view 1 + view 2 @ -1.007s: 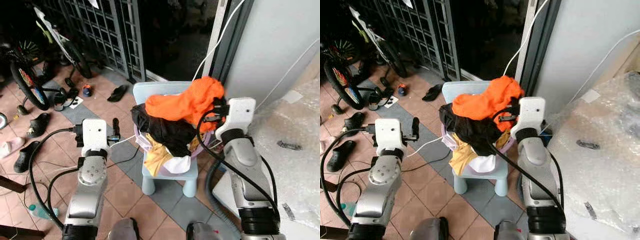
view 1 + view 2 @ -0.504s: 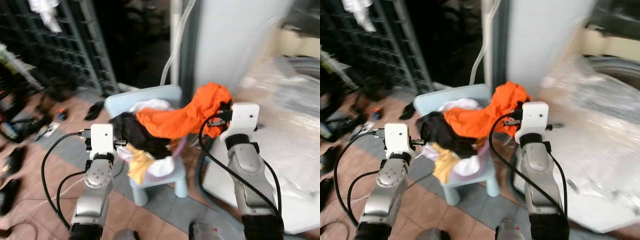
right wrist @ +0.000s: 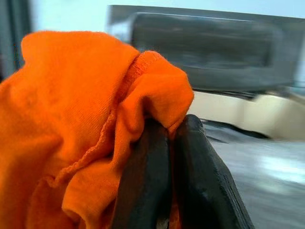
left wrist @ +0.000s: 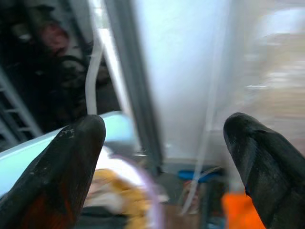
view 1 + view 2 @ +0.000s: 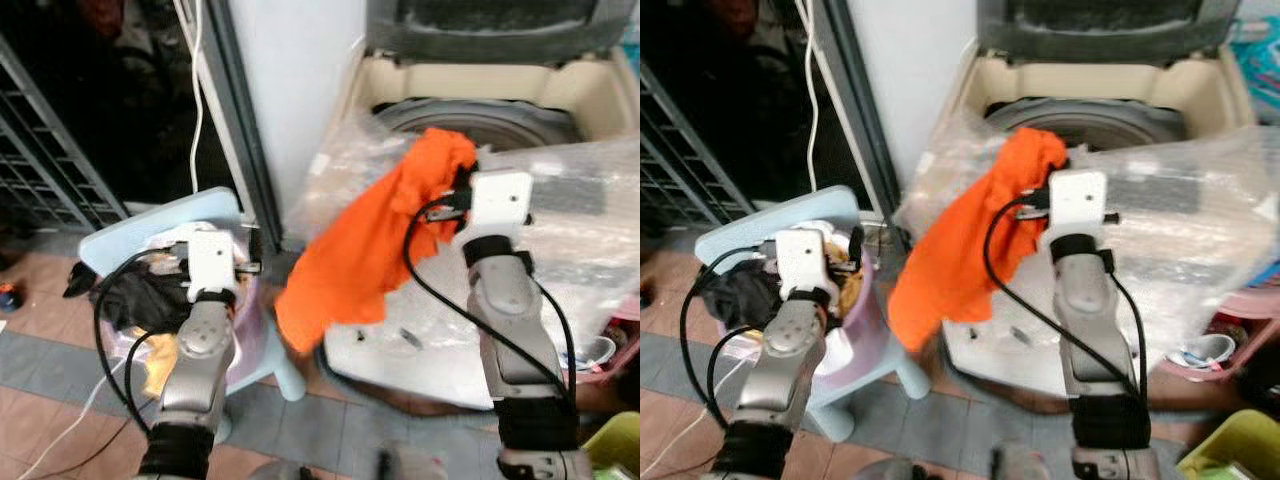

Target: Clothes washing

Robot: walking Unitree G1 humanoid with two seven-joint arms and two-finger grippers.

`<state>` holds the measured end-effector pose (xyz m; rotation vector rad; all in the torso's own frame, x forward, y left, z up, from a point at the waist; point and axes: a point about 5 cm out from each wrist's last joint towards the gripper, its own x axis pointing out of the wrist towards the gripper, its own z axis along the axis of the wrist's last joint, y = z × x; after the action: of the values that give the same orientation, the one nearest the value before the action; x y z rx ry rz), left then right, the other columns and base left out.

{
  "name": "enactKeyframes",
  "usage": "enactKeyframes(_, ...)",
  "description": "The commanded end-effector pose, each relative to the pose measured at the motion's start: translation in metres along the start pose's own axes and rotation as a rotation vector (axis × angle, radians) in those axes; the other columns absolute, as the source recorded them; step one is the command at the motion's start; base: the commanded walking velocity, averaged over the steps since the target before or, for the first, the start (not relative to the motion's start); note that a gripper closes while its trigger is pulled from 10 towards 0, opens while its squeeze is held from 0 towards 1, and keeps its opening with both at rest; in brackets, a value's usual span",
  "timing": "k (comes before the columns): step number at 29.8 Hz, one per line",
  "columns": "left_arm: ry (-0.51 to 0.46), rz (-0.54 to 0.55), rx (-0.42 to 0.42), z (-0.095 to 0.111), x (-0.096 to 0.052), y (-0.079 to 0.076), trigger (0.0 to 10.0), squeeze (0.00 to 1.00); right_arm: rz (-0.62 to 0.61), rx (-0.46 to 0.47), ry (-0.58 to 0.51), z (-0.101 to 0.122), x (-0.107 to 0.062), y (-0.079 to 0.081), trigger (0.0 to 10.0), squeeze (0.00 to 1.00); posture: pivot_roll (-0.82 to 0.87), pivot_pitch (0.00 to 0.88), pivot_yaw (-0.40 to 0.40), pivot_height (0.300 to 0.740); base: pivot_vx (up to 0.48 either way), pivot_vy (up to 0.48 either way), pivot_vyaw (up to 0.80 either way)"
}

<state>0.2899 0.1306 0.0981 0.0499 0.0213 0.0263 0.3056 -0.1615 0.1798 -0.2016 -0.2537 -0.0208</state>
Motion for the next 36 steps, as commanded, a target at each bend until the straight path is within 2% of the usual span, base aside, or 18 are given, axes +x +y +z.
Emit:
enactKeyframes(1,0.002,-0.016,-0.004,0.000,0.000,-0.001,10.0,0.00,-0.023,-0.002,-0.002,0.000,-0.002,-0.005,10.0,0.00,-0.11,0.000,0.129,0.740,0.000,0.000,-0.75)
enactKeyframes(5,0.026,-0.005,-0.020,-0.004,-0.001,0.003,10.0,0.00,-0.024,-0.003,0.007,-0.002,-0.006,-0.005,10.0,0.00,-0.11,0.000,0.135,0.740,0.000,0.000,-0.75)
enactKeyframes(8,0.036,-0.005,-0.026,-0.007,-0.003,0.004,10.0,0.00,-0.021,-0.002,0.012,-0.004,-0.009,-0.005,10.0,0.00,-0.11,0.000,0.135,0.740,0.000,0.000,0.00)
enactKeyframes(17,0.039,-0.006,-0.034,-0.008,-0.007,0.003,10.0,0.00,0.003,0.003,0.015,-0.004,-0.009,-0.003,10.0,0.00,-0.11,0.000,0.130,0.740,0.000,0.445,0.00)
enactKeyframes(31,0.035,-0.055,-0.056,-0.009,-0.010,0.004,10.0,0.00,0.000,-0.011,0.042,-0.007,-0.008,-0.006,10.0,0.00,-0.10,0.000,0.115,0.740,0.000,0.000,-0.11)
enactKeyframes(35,0.053,-0.058,-0.053,-0.012,-0.016,0.009,10.0,0.00,0.007,-0.029,0.049,-0.008,-0.014,-0.008,10.0,0.00,-0.10,0.000,0.094,0.740,0.000,0.000,0.00)
enactKeyframes(36,0.067,-0.049,-0.055,-0.014,-0.022,0.014,10.0,0.00,0.010,-0.040,0.065,-0.011,-0.019,-0.010,10.0,0.00,-0.09,0.000,0.089,0.740,0.000,0.000,0.00)
